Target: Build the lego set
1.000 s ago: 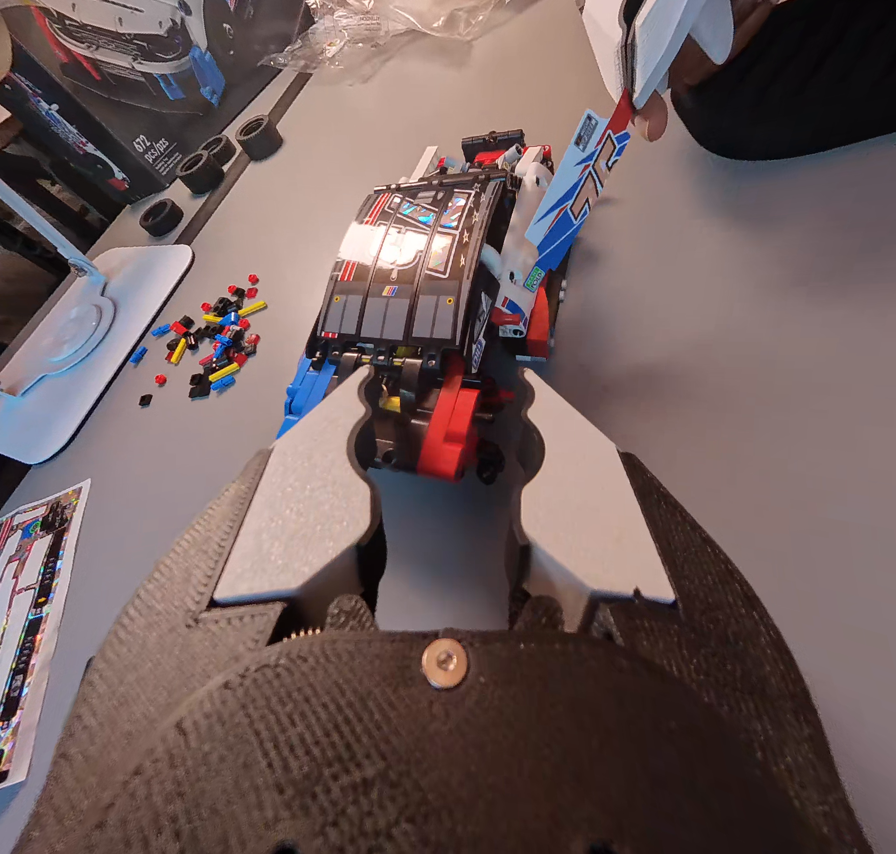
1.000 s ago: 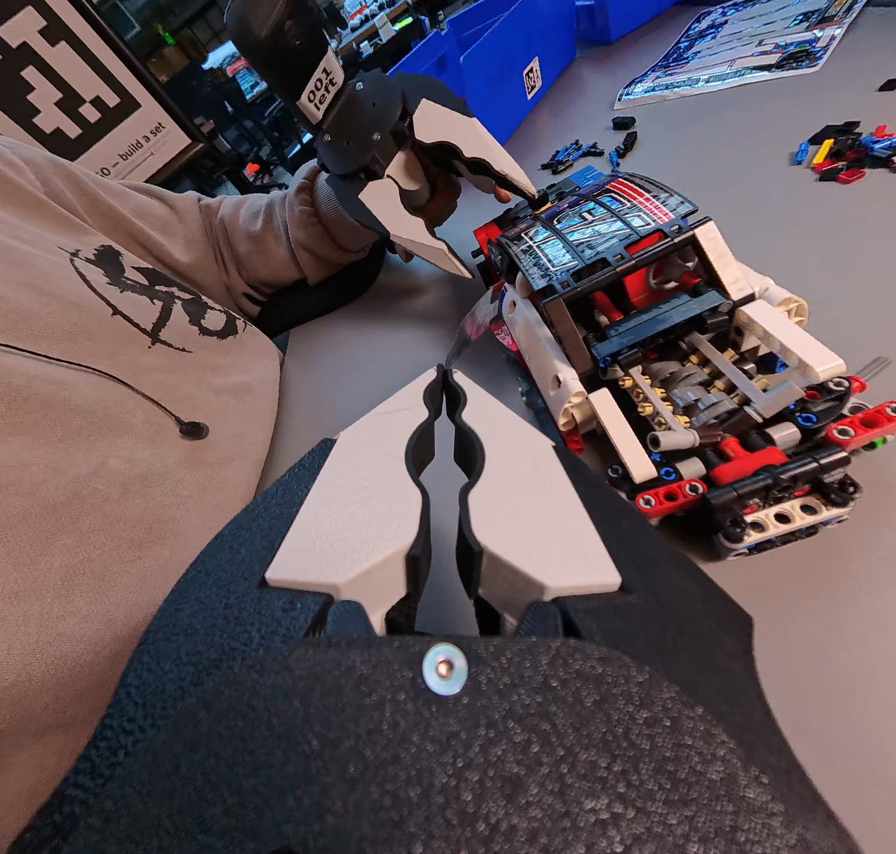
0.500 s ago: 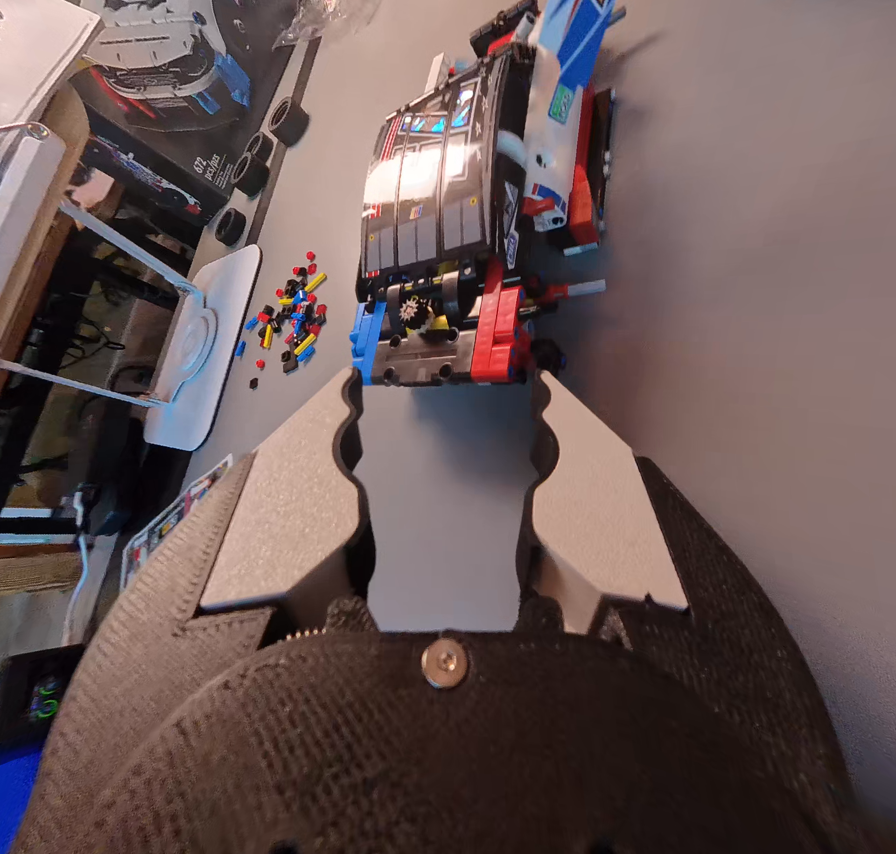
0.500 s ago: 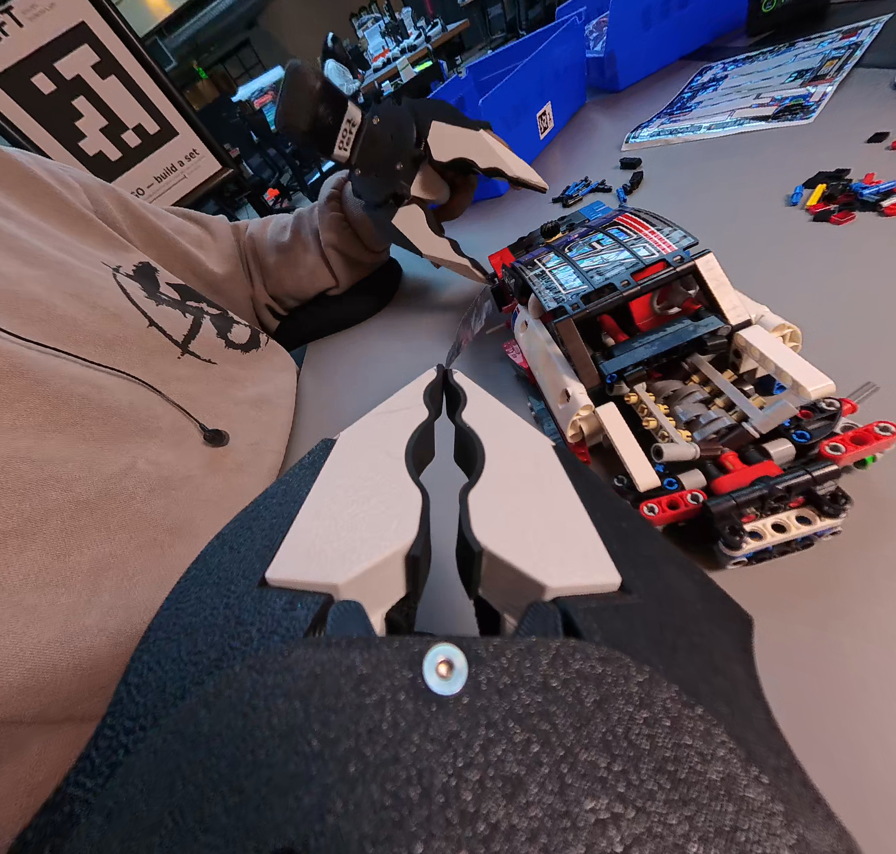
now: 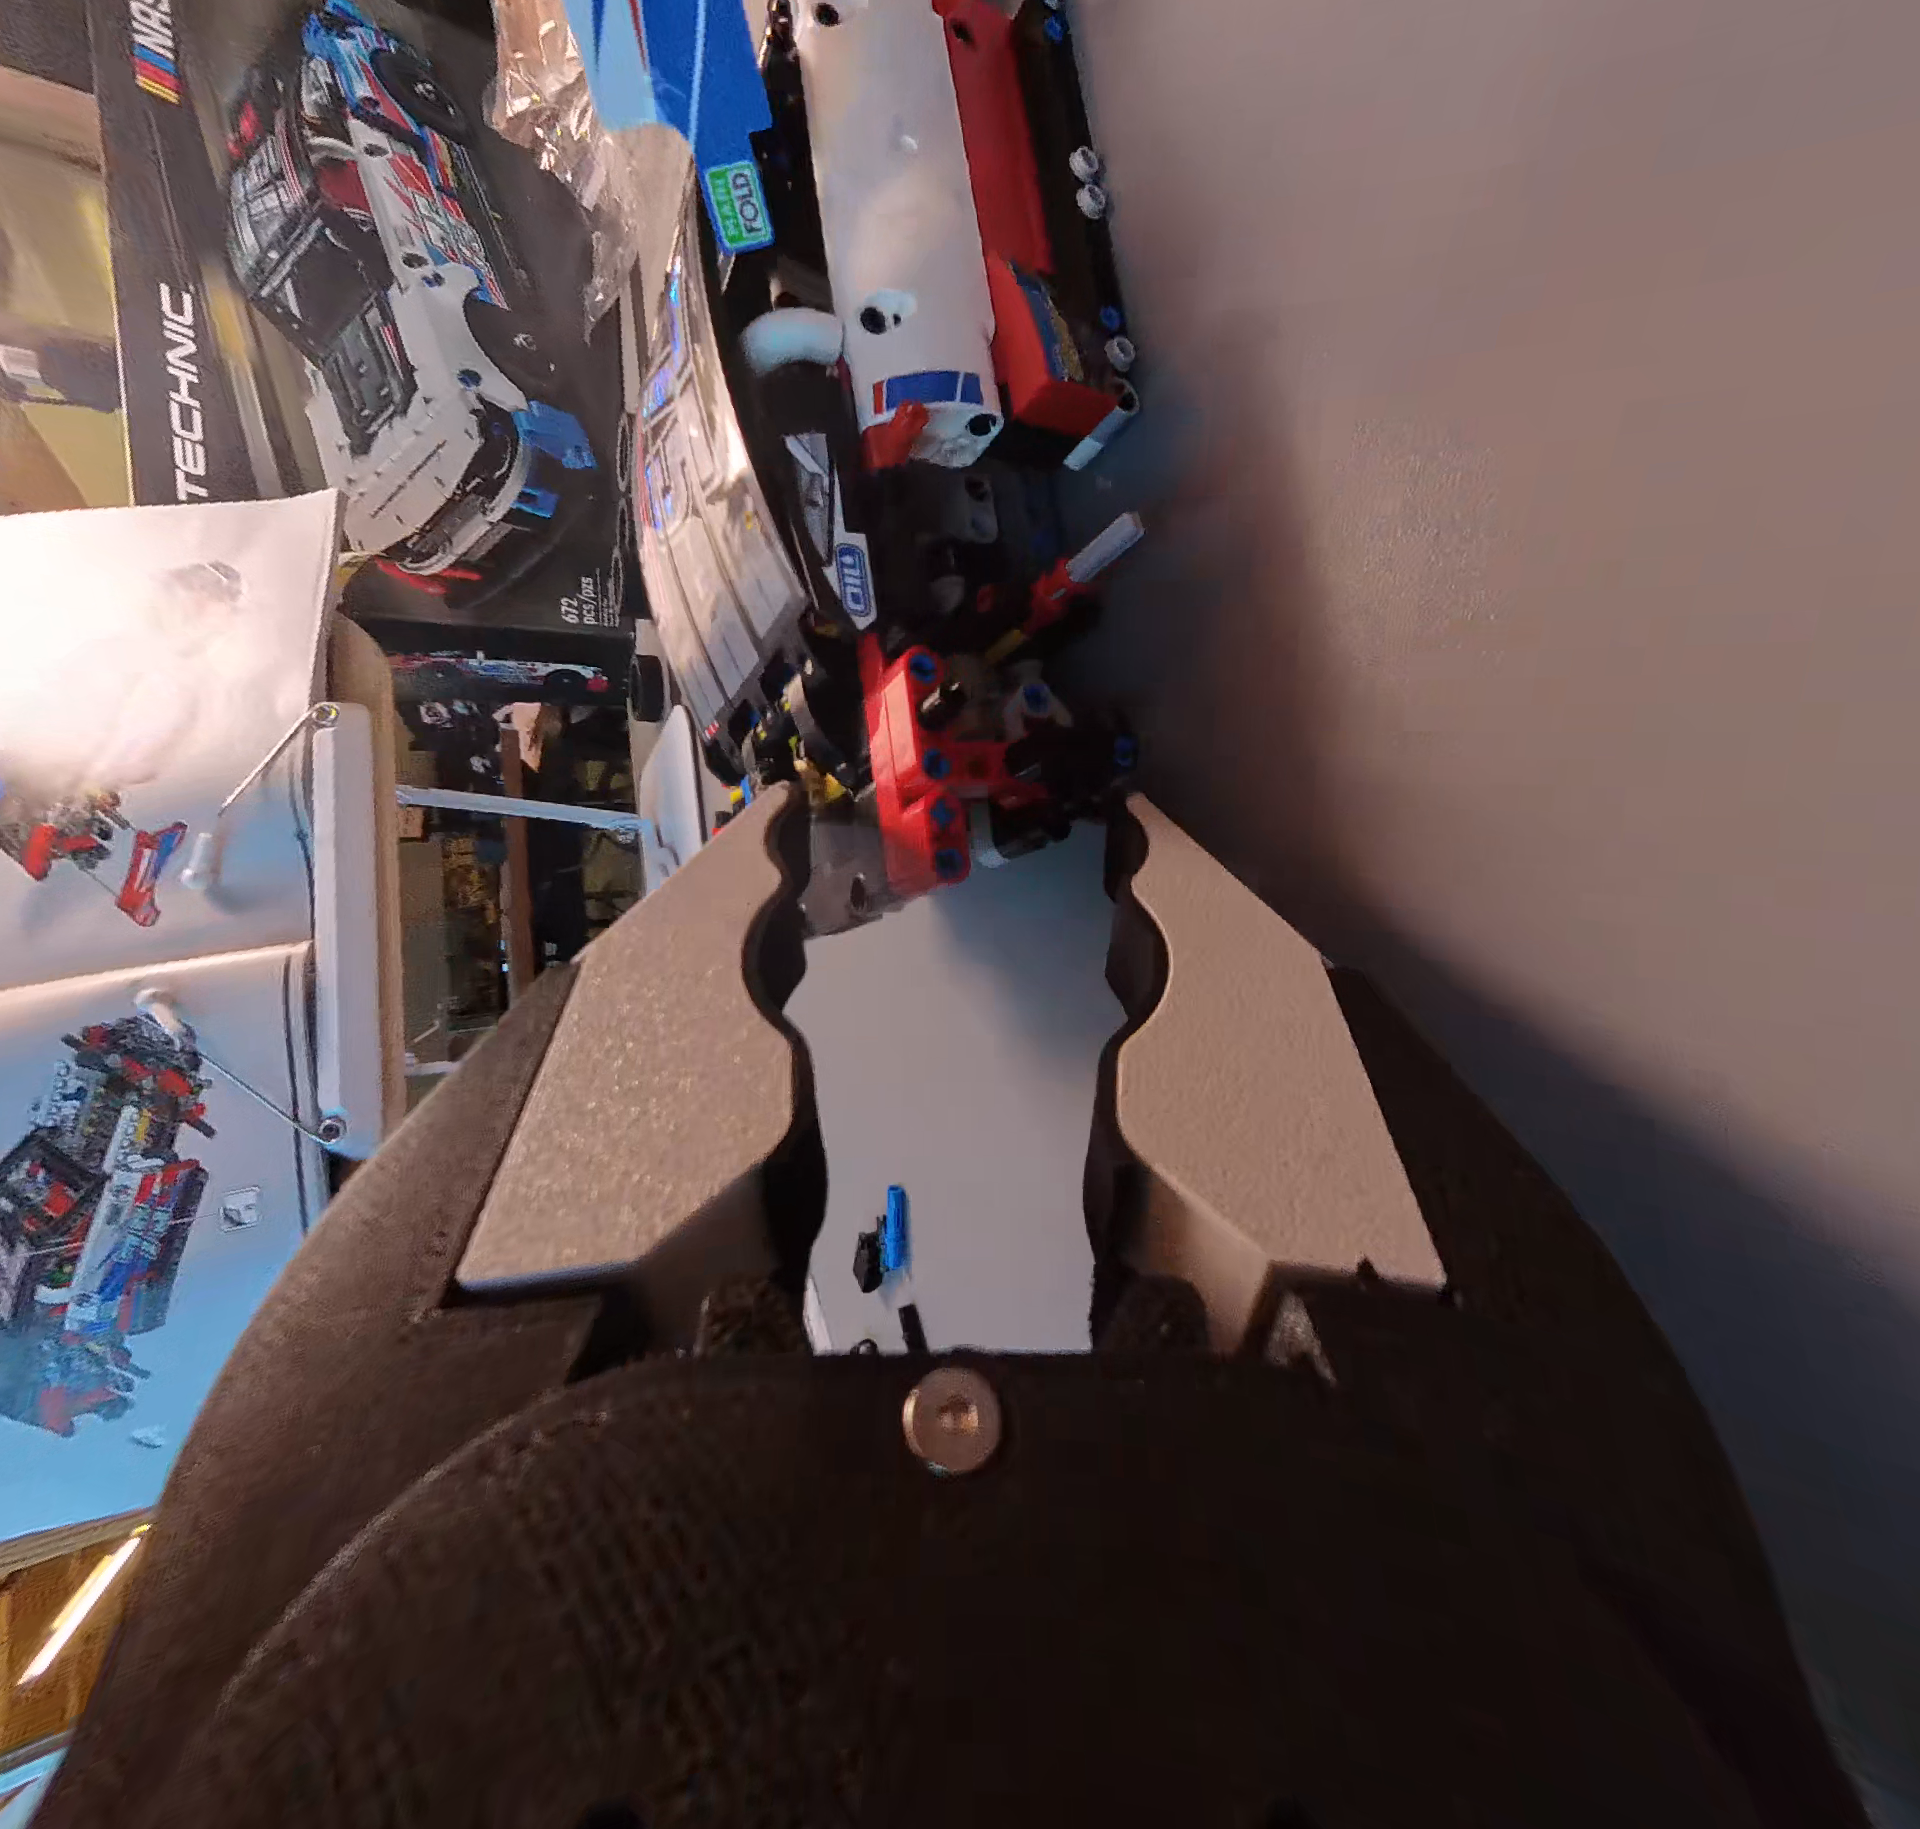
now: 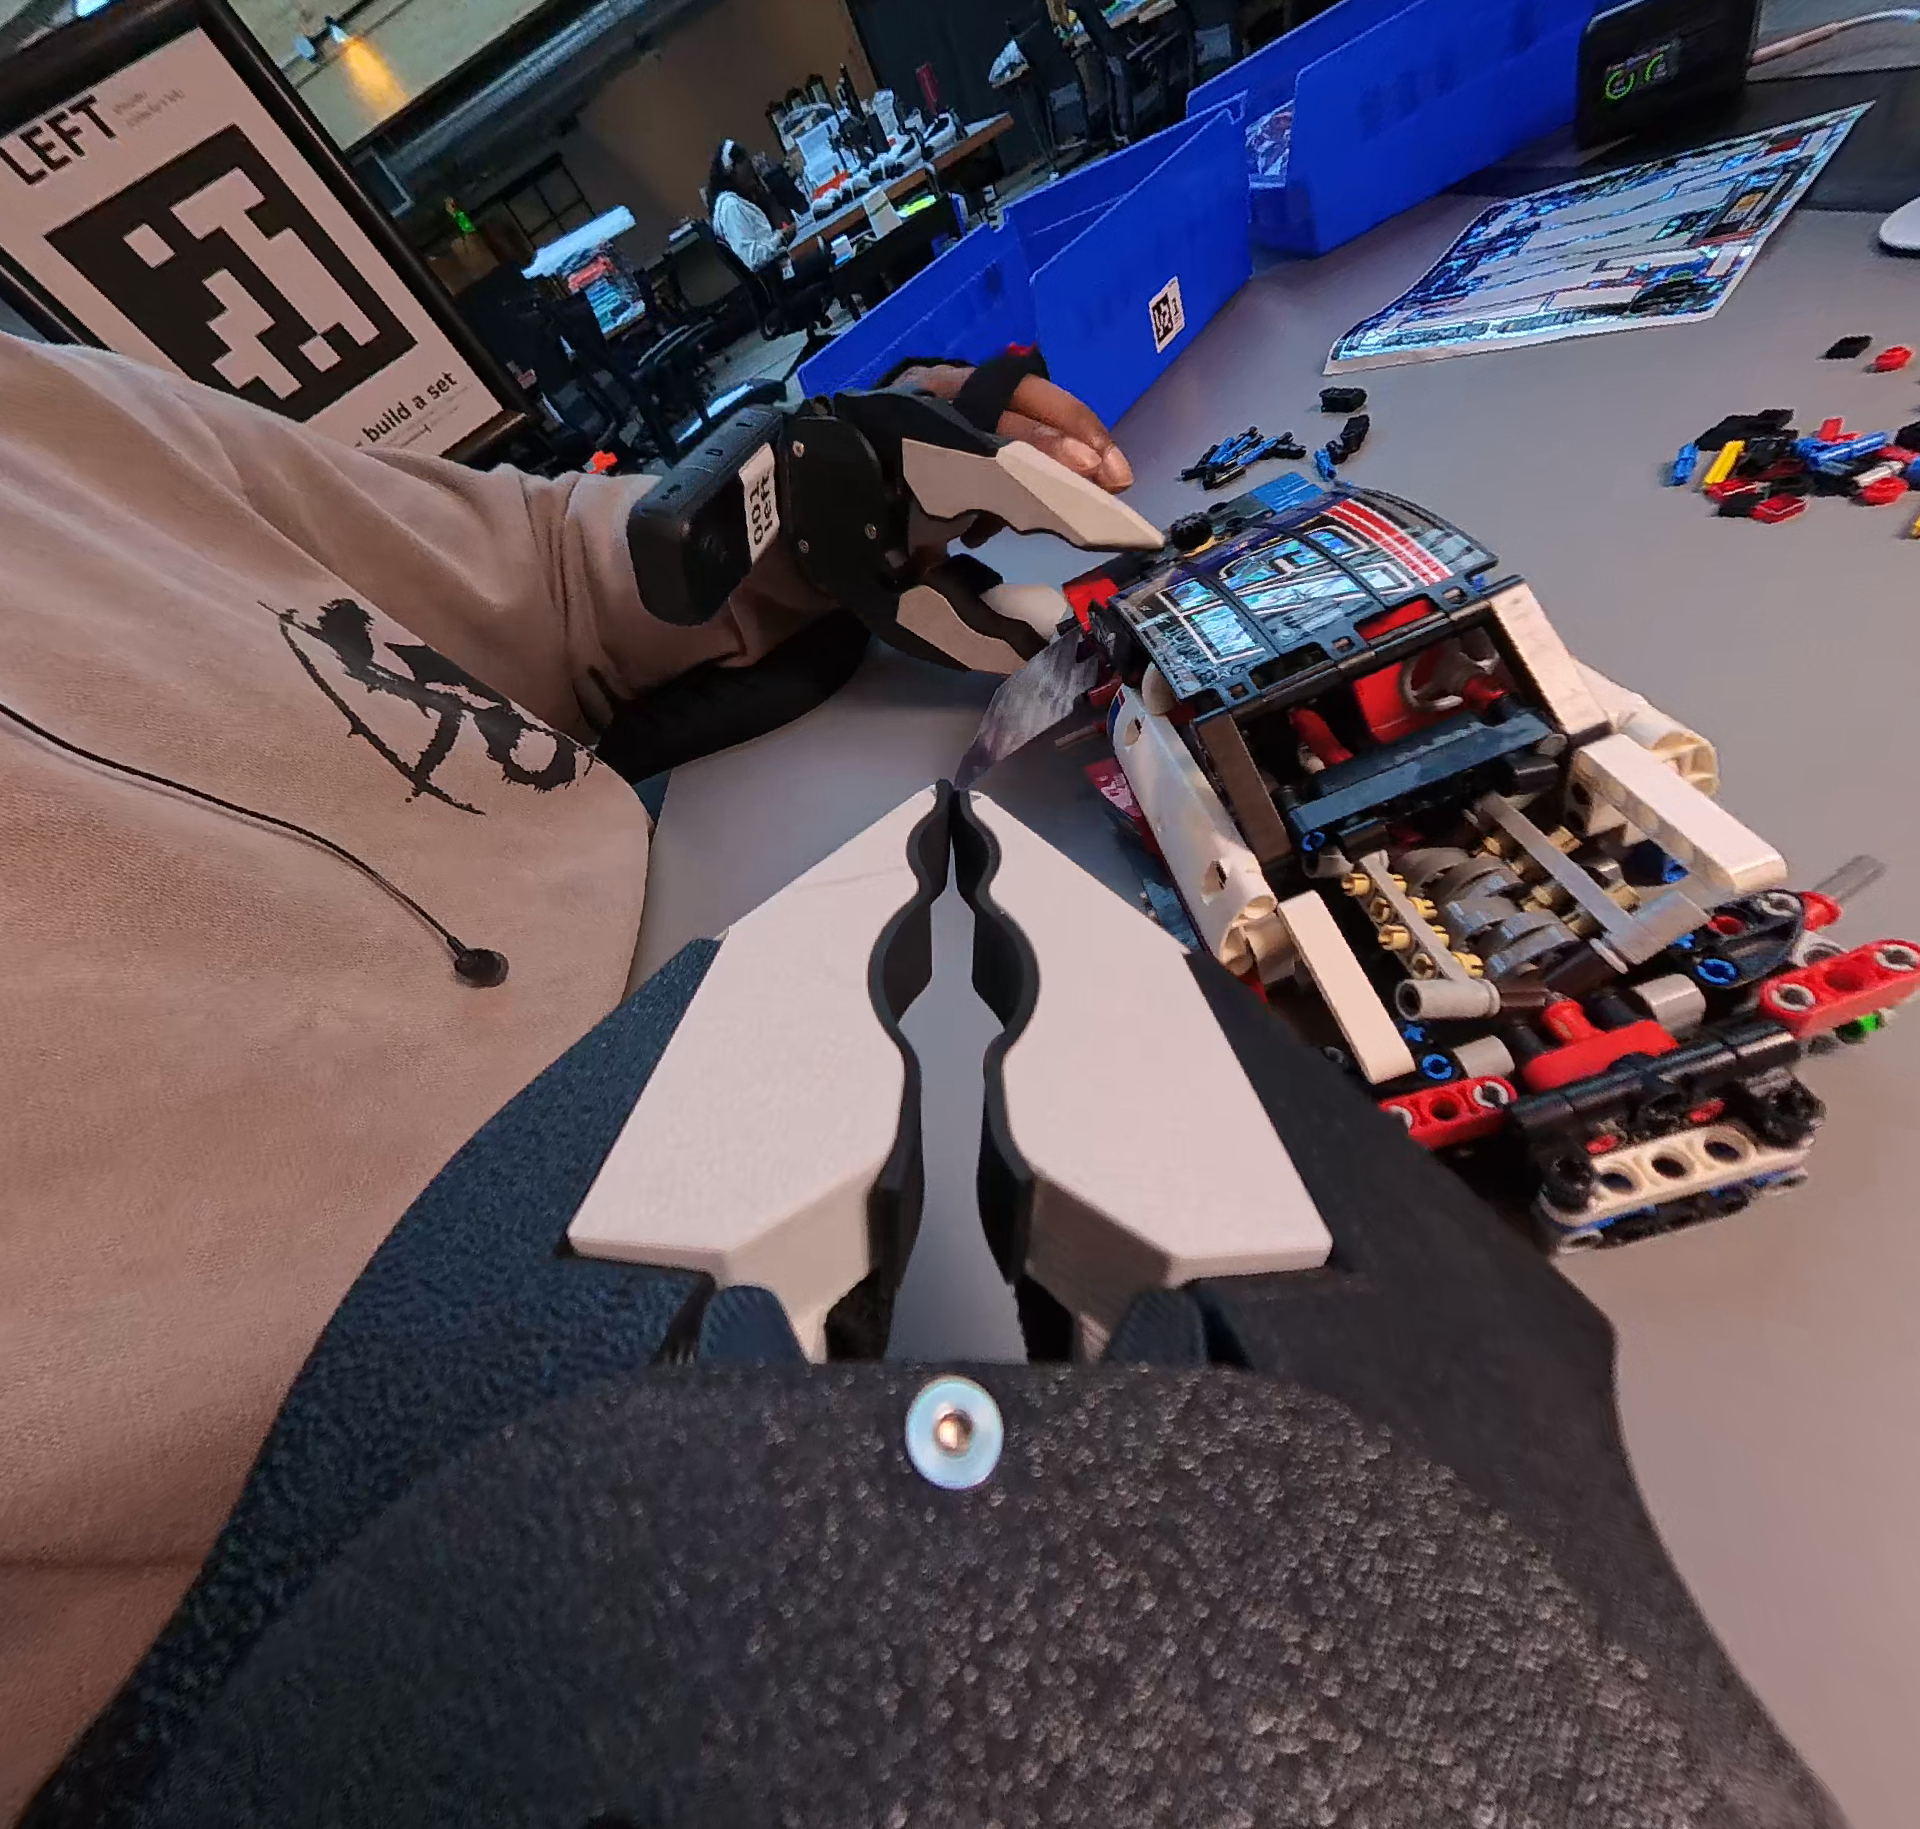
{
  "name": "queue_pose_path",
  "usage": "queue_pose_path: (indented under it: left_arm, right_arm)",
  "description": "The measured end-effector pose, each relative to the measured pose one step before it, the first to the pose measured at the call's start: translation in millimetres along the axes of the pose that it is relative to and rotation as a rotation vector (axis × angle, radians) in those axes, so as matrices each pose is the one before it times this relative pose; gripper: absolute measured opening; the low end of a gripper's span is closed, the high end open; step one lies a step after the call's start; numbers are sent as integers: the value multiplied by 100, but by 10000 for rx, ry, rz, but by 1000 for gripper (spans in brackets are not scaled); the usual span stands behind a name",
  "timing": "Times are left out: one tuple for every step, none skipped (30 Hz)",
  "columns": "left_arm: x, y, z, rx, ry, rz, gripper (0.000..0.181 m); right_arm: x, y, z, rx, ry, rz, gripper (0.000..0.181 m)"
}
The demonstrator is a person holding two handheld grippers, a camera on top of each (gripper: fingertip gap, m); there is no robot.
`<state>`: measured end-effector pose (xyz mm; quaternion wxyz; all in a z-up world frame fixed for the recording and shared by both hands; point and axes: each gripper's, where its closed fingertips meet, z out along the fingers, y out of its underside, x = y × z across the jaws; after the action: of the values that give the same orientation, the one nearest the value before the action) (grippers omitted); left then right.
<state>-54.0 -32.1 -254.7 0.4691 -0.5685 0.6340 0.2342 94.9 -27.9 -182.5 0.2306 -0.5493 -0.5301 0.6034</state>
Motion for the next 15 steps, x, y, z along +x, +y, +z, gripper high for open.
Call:
queue_pose_path:
  left_arm:
    - [21,155,199,-56,-102,217,50]
    - [-47,74,104,12,-117,140,48]
    - [-25,-21,5,83,-8,-41,48]
    - [-44,-45,-29,90,21,-154,48]
    - [-91,-135,-85,127,-36,-132,48]
    - [-120,-232,-134,172,-35,-223,47]
    - [-127,-310,-172,206,60,-424,47]
    - [-190,-369,-237,248,124,-532,47]
    - [-261,-419,-290,272,146,-620,45]
    - [-288,-433,-307,292,164,-695,44]
    - [-253,-461,-315,299,193,-700,44]
    - [-241,-406,-313,291,193,-659,44]
    - [-209,-330,-302,271,203,-587,43]
    - [-170,-190,-273,220,223,-495,43]
    - [-183,-67,-254,165,183,-328,42]
  right_arm:
    - [-83,-60,50,20,-33,-7,0]
    - [-56,-4,39,4,-12,-4,0]
    - [-10,24,8,-3,18,-16,0]
    - [-18,23,-9,6,23,-18,0]
    - [-40,-4,-40,22,-4,-5,0]
    - [-62,-58,-73,45,-13,-1,0]
    - [-59,-118,-80,66,-16,-9,0]
    - [-94,-175,-96,90,-43,4,0]
    - [-101,-250,-98,118,-63,22,0]
    - [-133,-294,-110,136,-77,29,0]
    - [-172,-311,-108,121,-103,34,0]
    - [-205,-321,-100,96,-111,52,0]
    - [-228,-337,-84,65,-134,91,0]
    - [-296,-463,-82,100,-184,175,0]
    - [-353,-585,-60,144,-226,221,0]
